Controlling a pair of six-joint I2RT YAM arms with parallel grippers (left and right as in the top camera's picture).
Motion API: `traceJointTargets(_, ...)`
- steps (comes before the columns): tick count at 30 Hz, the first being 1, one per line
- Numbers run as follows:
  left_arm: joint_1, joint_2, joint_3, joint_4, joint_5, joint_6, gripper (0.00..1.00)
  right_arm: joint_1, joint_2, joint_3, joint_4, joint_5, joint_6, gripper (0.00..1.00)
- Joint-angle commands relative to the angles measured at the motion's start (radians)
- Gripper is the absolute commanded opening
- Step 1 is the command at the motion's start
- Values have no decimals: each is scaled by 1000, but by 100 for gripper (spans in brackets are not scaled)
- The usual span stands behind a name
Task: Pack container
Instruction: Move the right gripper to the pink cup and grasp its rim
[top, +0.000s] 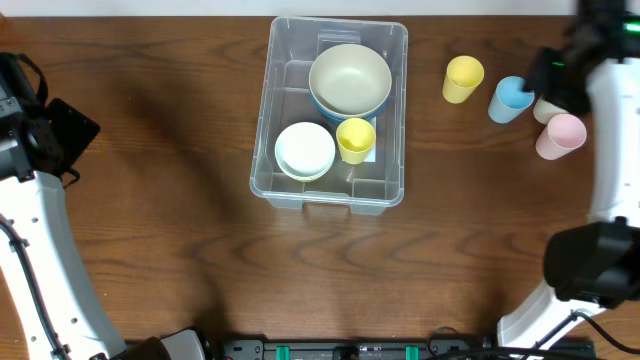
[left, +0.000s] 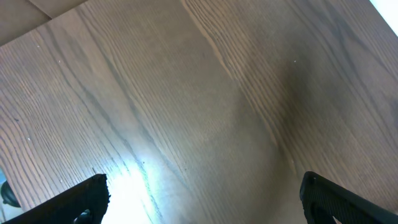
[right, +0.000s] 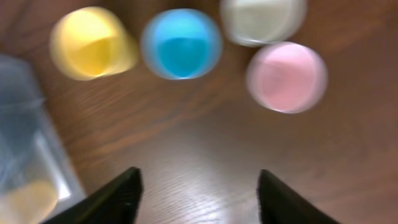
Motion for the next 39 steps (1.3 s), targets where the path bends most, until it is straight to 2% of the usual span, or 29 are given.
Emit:
traceJointTargets(1,5,1,14,-3,-12,13,98,-89,-8,-18,-7,-30,15,68)
traceJointTargets(5,5,1,14,-3,-12,13,98,-161,-8,-75,3,-29,15,72)
traceJointTargets(9,5,1,14,-3,-12,13,98,-216,-8,-182,88,-28,29,74)
traceJointTargets(22,5,1,14,-3,-12,13,98,-285,-8,-572,496,-87,56,64)
traceJointTargets(28,5,1,14,-3,-12,13,98,-284,-8,-599,562,-142,60,58)
traceJointTargets(39,5,1,14,-3,-12,13,98,-286,-8,-592,594,-173,43,56)
